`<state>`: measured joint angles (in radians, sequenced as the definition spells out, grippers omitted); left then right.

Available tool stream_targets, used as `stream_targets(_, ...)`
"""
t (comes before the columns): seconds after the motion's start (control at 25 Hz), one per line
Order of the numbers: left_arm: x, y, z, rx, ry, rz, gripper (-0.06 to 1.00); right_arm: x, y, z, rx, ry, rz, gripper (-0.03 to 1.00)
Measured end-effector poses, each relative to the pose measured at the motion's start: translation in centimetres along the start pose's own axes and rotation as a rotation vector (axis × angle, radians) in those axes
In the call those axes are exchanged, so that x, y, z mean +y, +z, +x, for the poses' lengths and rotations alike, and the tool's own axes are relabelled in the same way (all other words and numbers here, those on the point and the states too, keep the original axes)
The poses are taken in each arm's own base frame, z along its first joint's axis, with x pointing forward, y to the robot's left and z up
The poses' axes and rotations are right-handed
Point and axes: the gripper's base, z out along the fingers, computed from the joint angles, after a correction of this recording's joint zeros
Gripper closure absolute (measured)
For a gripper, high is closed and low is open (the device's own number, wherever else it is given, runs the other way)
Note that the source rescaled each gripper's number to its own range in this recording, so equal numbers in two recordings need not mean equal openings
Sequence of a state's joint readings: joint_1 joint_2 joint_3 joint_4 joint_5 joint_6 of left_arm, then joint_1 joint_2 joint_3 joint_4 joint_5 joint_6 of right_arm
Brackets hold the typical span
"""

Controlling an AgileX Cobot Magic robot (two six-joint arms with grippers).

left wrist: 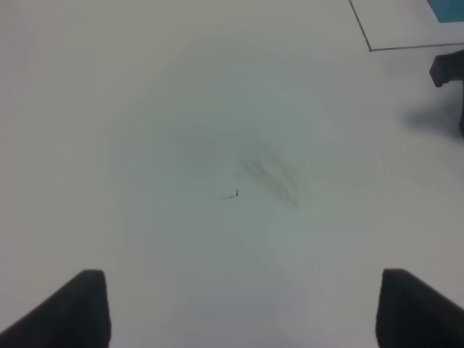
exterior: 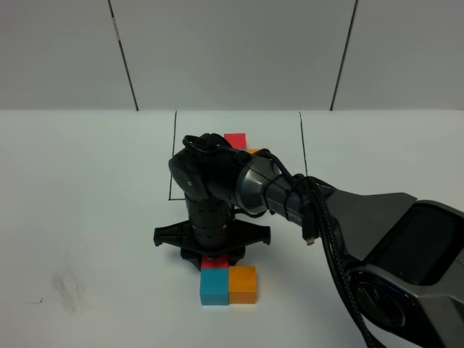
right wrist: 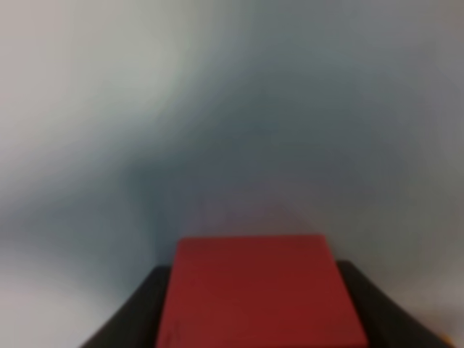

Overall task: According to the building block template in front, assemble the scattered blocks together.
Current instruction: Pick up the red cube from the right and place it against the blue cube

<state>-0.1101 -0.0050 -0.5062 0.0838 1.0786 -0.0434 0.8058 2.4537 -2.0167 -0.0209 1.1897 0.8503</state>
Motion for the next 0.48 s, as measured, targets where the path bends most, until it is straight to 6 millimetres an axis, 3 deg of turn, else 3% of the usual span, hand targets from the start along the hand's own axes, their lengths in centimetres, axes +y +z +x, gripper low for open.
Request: stream_targets(0.48, 0.0, 0.0, 0.0, 0.0, 0.001, 0.0, 0.1, 0.01, -0.13, -0.01, 0.002, -0.027, 0.002, 0.95)
